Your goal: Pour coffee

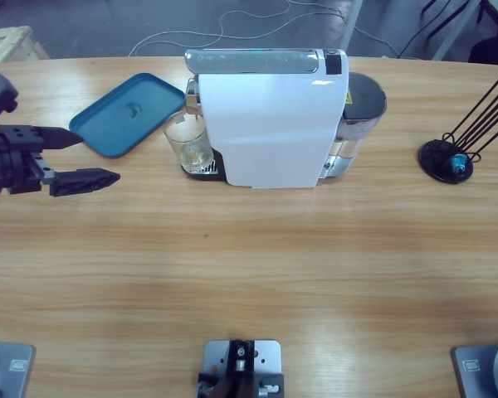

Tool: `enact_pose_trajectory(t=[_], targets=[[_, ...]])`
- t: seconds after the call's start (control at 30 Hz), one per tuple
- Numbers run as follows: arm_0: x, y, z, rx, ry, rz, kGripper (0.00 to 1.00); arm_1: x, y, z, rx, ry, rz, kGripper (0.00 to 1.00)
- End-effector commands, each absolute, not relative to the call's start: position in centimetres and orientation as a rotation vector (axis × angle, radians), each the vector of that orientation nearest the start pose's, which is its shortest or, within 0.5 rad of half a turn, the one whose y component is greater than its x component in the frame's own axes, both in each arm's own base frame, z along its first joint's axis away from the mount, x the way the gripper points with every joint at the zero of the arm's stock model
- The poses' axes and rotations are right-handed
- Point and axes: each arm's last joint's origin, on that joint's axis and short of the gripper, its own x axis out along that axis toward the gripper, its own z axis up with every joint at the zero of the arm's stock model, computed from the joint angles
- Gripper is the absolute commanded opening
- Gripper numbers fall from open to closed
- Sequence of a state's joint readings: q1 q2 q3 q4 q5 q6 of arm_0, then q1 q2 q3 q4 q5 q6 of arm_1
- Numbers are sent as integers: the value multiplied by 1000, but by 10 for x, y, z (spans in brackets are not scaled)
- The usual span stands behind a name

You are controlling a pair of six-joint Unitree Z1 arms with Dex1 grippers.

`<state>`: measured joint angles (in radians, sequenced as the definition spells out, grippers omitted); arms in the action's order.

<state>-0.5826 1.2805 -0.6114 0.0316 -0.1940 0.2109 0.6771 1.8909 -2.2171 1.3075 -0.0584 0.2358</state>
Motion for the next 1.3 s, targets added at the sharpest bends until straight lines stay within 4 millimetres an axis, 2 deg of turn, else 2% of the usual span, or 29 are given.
enact_pose_trajectory(t=[0.03, 0.23, 0.43, 0.53, 0.87, 1.0, 1.07, 1.17, 1.3], targets=[[160, -119, 258, 342, 682, -817, 982, 300, 246, 433, -180, 1052, 429, 1000], [161, -119, 259, 344, 680, -816, 982, 301, 251, 428, -188, 1061, 432, 1000], [159, -118, 254, 347, 701, -816, 982, 289, 251, 441, -175, 1030, 449, 1000], [160, -119, 254, 347, 699, -816, 982, 274, 239, 455, -170, 1004, 449, 1000], [159, -118, 256, 343, 689, -821, 982, 217, 200, 468, -178, 978, 476, 1000], [152, -113, 267, 335, 637, -817, 982, 186, 188, 446, -187, 966, 531, 1000], [148, -113, 264, 341, 650, -827, 982, 169, 181, 424, -212, 957, 557, 1000], [142, -115, 264, 347, 646, -852, 982, 149, 163, 393, -352, 956, 623, 1000], [139, -115, 267, 344, 634, -858, 982, 126, 137, 373, -399, 791, 708, 1000]])
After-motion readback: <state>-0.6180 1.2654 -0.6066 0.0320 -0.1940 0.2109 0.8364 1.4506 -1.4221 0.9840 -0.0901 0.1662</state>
